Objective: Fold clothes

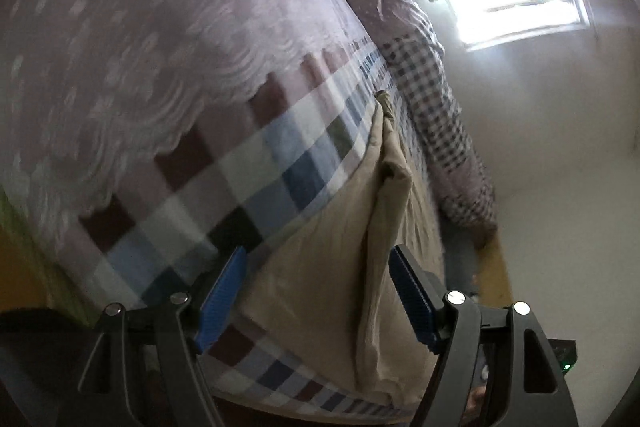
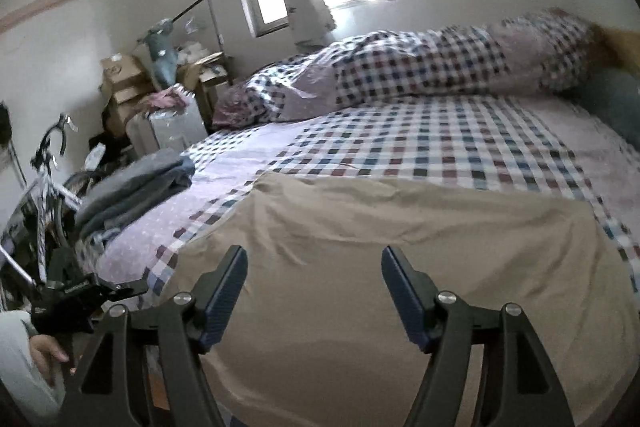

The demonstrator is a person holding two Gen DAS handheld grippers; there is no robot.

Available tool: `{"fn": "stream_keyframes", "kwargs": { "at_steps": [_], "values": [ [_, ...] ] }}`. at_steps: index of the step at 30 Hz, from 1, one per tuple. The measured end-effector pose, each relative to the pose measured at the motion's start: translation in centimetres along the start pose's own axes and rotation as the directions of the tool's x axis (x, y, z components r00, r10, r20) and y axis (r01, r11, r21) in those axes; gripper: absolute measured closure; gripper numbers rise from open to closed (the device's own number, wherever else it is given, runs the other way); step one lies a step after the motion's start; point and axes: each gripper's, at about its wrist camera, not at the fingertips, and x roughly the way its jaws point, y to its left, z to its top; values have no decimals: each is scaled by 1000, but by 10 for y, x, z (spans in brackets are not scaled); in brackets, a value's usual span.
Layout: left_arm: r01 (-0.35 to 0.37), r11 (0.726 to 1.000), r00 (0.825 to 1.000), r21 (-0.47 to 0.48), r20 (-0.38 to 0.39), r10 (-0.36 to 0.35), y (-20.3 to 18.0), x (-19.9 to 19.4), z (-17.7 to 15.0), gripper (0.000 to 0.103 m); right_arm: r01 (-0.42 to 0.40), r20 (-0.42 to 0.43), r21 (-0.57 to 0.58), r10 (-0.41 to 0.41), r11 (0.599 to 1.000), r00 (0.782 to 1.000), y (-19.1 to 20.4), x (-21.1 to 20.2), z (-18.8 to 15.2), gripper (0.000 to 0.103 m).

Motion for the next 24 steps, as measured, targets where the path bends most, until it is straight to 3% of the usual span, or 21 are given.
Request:
{"fn": "stream_keyframes", "kwargs": {
  "at_steps": [4,13,15,17,19,21,23,24],
  "values": [
    [33,999,999,-43,13,-32,10,-2,-13,25,-36,-17,-24,36,999,999,16,8,-3,30],
    [-9,999,1000,-45,-23,8,15,-3,-21,26,-63,-29,-140,60,988,998,51,15,-15,30],
    [-26,998,999,-56,-27,25,17,-4,-22,35,-72,-38,-182,66,981,997,62,17,-19,30],
    [-62,996,998,-61,-32,60,21,-5,-22,55,-83,-54,-223,73,971,996,72,21,-25,30],
    [-84,994,996,-73,-37,81,25,-7,-23,66,-95,-67,-263,80,960,995,83,25,-32,30],
    [-85,993,996,-88,-38,82,29,-10,-23,74,-108,-76,-302,89,947,993,93,28,-38,30],
    [-78,993,997,-92,-31,76,31,-15,-23,91,-118,-85,-368,94,922,992,108,32,-49,30],
    [-66,993,998,-95,-31,63,31,-17,-23,93,-124,-91,-411,95,903,991,117,34,-55,30]
  ]
}}
